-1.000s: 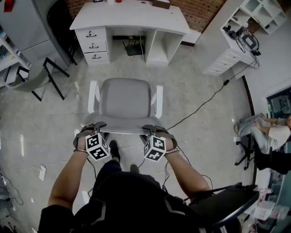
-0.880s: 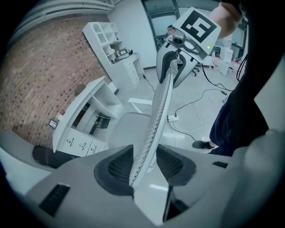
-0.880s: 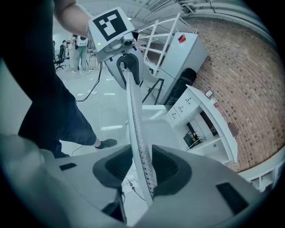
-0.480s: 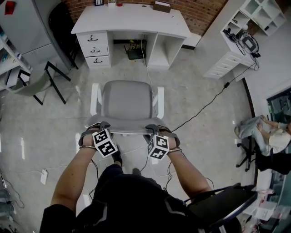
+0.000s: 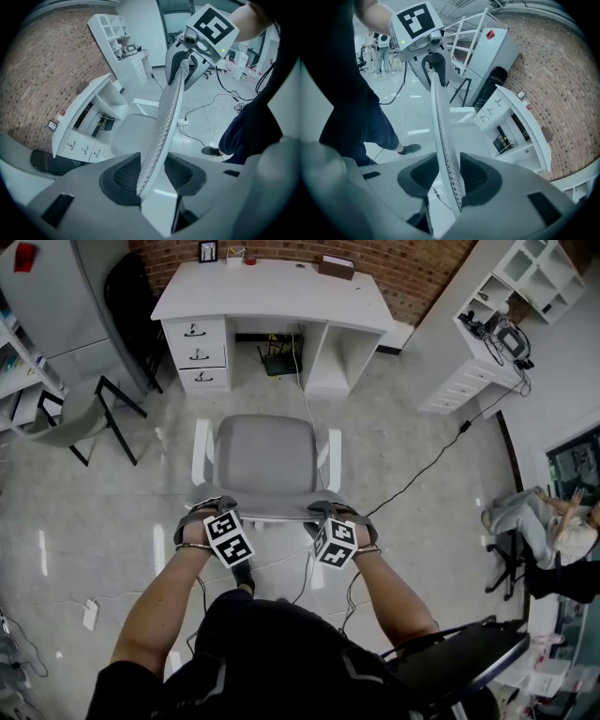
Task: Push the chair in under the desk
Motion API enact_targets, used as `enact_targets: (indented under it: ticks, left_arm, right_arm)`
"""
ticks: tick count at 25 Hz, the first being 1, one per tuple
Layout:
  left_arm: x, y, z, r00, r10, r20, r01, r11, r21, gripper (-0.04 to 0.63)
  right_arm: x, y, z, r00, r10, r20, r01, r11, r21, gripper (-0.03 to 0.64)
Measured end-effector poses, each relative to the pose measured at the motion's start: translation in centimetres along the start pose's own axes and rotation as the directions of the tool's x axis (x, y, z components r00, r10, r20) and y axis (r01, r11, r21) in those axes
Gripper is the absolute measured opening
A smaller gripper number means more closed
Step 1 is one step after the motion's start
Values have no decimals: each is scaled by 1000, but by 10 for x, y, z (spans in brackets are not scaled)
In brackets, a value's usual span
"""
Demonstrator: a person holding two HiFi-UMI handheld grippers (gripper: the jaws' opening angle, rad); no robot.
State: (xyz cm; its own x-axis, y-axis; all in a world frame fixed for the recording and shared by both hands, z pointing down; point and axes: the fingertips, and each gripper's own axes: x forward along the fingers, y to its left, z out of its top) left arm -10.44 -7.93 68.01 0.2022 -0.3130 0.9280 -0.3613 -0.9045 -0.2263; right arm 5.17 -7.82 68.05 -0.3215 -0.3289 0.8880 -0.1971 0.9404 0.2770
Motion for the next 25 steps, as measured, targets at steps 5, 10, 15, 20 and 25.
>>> enact_targets:
  ticks: [5, 10, 15, 20, 25]
  left_arm:
    - [2, 5, -2, 1000, -5, 7, 5, 1000, 14, 161]
    - [3, 17, -1, 998, -57, 7, 57, 998, 25, 152]
    - [8, 35, 2, 999, -5, 41, 3, 998, 63, 144]
    - [13, 56, 2, 998, 9, 61, -16, 995, 102, 137]
    - [19, 77, -2, 997, 22, 78, -32, 992, 124, 137]
  right_arm:
    - [5, -6, 2, 1000, 8, -22, -7, 1000, 24, 152]
    - [11, -22, 7, 999, -8, -43, 10, 999, 52, 160]
    - [19, -41, 11, 997, -12, -74, 16, 999, 50, 150]
    - [29, -58, 18, 995, 1, -96, 4, 998, 55, 143]
    - [40, -72, 28, 994, 3, -111, 4, 998, 68, 144]
